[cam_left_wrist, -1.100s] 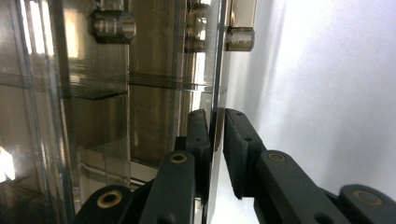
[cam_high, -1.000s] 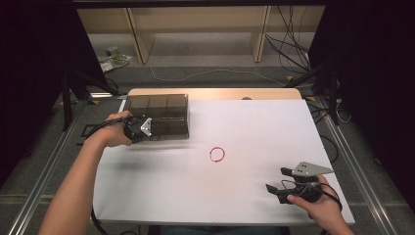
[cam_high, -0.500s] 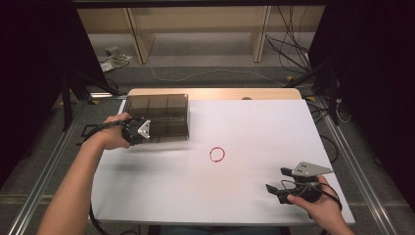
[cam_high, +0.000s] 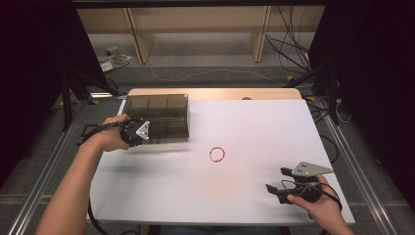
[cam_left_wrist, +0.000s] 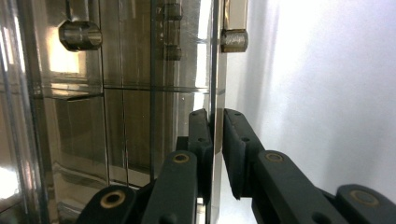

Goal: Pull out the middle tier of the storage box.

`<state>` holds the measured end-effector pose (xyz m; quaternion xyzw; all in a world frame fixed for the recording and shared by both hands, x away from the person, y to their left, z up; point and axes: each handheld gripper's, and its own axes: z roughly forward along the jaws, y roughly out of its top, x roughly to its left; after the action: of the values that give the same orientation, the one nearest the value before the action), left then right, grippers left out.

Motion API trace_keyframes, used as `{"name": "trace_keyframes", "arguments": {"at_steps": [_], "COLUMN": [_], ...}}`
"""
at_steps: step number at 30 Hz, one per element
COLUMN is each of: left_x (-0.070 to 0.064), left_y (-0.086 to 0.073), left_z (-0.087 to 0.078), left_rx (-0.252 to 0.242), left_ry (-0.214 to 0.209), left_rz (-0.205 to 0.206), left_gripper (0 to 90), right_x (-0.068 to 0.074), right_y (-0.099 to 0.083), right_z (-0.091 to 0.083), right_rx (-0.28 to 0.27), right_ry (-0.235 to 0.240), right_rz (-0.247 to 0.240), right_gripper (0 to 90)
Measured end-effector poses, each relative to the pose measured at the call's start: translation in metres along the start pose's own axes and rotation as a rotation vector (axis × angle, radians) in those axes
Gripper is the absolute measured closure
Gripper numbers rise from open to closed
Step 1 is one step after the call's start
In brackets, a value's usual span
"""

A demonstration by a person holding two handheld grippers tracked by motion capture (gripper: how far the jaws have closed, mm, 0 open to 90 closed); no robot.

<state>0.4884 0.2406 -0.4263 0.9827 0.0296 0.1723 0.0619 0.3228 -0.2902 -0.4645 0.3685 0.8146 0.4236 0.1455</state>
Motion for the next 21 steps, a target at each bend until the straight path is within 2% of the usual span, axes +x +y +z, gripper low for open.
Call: {"name": "trace_keyframes", "arguments": {"at_steps": [10,21], "left_x": [-0.007,-0.012], "left_y": [-0.005,-0.006], "left_z": [0.0,-0.003], "left_rx": [-0.037,-0.047], "left_ry": [-0.001,-0.003], "left_rz": [-0.006,0.015], "left_gripper": [82.3,82.3], "right_x": [0.0,0.0], "right_y": [0.0,0.0], "right_z": [0.0,0.0], "right_rx": [0.001,-0.003], "right_ry": [0.0,0.0], "right_rz": [0.0,0.003], "right_gripper": [16.1,16.1]}}
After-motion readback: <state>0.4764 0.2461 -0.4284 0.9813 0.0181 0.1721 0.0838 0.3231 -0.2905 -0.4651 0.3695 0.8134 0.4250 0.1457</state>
